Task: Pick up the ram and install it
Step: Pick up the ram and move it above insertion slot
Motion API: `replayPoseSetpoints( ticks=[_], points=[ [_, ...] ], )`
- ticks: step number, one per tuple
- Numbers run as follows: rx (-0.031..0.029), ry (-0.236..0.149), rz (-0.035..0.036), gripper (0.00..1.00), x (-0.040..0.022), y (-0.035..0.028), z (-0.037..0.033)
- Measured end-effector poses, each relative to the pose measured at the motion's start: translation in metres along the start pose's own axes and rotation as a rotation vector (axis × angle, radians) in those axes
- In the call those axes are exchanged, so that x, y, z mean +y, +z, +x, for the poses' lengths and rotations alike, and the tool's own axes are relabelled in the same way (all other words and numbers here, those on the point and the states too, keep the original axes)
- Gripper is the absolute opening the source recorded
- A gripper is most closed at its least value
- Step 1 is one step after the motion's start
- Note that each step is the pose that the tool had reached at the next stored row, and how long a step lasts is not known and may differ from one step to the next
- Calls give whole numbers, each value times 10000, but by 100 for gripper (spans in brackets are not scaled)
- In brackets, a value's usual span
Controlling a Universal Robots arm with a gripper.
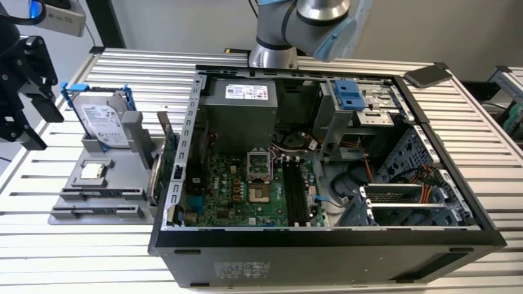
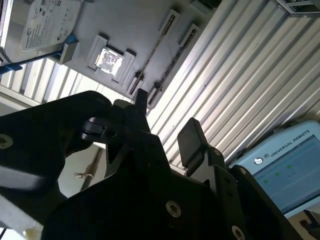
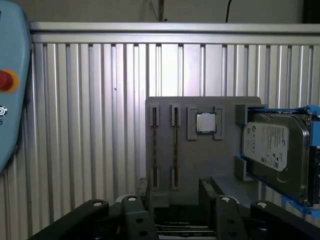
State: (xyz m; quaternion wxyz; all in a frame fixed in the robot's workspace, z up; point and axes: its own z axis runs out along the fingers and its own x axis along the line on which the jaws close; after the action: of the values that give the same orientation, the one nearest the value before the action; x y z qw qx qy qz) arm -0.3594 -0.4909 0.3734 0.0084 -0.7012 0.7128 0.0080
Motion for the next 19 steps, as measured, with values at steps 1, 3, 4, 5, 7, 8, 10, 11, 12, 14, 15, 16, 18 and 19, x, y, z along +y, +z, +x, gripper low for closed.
replayPoseSetpoints(
  ticks=[1,3,4,5,7,8,10,11,12,14,15,16,18,19],
  points=[
    [0,9,0,100,0,0,0],
    [-3,19,3,100,0,13,1],
    [-1,20,1,100,0,26,1],
    [0,20,0,100,-1,40,1],
    [1,20,0,100,-1,71,2],
    [1,21,0,100,-1,82,5],
    [2,20,-1,100,-2,96,29],
    [82,21,-9,100,-3,190,93],
    [97,20,-11,100,-3,222,94],
    [97,22,-30,100,-3,248,98],
    [98,23,-34,100,-2,265,99],
    [97,24,-35,100,-3,282,100],
    [98,38,-36,100,-3,315,103],
    [98,46,-36,100,-3,332,105]
  ],
)
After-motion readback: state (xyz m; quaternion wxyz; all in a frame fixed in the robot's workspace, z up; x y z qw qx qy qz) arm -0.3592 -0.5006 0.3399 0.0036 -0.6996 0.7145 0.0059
